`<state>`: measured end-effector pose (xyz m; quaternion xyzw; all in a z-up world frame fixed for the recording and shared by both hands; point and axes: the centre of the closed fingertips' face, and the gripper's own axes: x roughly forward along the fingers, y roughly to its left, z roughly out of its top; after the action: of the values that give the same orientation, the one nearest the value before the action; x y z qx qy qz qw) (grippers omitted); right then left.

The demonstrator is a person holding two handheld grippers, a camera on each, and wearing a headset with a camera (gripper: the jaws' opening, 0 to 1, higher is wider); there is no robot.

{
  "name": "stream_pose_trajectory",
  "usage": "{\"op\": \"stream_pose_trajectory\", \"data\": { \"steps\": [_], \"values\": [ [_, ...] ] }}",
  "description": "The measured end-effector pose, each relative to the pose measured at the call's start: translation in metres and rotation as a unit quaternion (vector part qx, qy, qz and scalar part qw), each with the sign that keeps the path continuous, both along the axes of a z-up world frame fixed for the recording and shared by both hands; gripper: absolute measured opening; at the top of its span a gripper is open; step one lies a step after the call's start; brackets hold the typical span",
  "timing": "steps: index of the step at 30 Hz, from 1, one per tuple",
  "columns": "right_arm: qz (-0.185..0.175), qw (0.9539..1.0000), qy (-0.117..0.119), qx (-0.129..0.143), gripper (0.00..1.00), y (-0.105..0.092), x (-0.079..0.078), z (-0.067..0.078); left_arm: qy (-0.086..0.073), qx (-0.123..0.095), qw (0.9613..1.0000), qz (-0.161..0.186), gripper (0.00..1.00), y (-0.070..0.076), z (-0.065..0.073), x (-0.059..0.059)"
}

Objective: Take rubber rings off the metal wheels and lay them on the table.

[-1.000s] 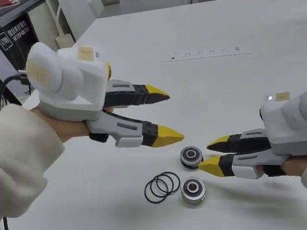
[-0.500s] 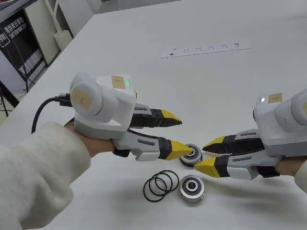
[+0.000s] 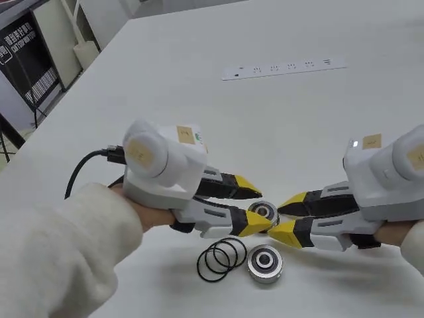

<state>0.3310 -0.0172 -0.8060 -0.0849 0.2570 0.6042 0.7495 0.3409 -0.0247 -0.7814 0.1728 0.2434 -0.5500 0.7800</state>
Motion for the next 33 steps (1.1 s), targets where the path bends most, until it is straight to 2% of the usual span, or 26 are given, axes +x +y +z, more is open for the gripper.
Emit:
{"op": "stream_pose_trajectory", "data": {
  "steps": [6,13,18,20,23,28,33],
  "values": [
    [0.003,1.0,-0.007,-0.002,0.21,0.001,-0.002,0.0,-0.001,0.006,1.0,0.002,0.18,0.002,-0.004,0.001],
    [0.001,0.9999,-0.014,-0.003,0.16,-0.002,0.0,0.0,0.002,0.02,0.9998,0.0,0.16,0.004,-0.01,0.0],
    [0.001,0.9998,-0.018,-0.005,0.14,-0.003,0.001,0.0,0.008,0.014,0.9999,0.007,0.15,0.003,-0.01,0.0],
    [0.003,0.9998,-0.019,-0.005,0.14,-0.004,0.0,0.0,0.008,0.022,0.9997,0.003,0.15,0.005,-0.012,-0.002],
    [0.005,0.9997,-0.022,-0.006,0.12,-0.004,0.0,0.0,0.004,0.019,0.9998,0.003,0.14,0.004,-0.011,-0.002],
    [0.003,0.9997,-0.024,-0.005,0.04,-0.006,0.003,0.0,0.007,0.016,0.9998,0.003,0.14,0.004,-0.011,-0.002],
    [-0.002,0.9999,-0.014,-0.003,0.04,-0.006,0.003,0.0,0.008,0.016,0.9998,0.002,0.14,0.004,-0.011,-0.001]
  ]
}}
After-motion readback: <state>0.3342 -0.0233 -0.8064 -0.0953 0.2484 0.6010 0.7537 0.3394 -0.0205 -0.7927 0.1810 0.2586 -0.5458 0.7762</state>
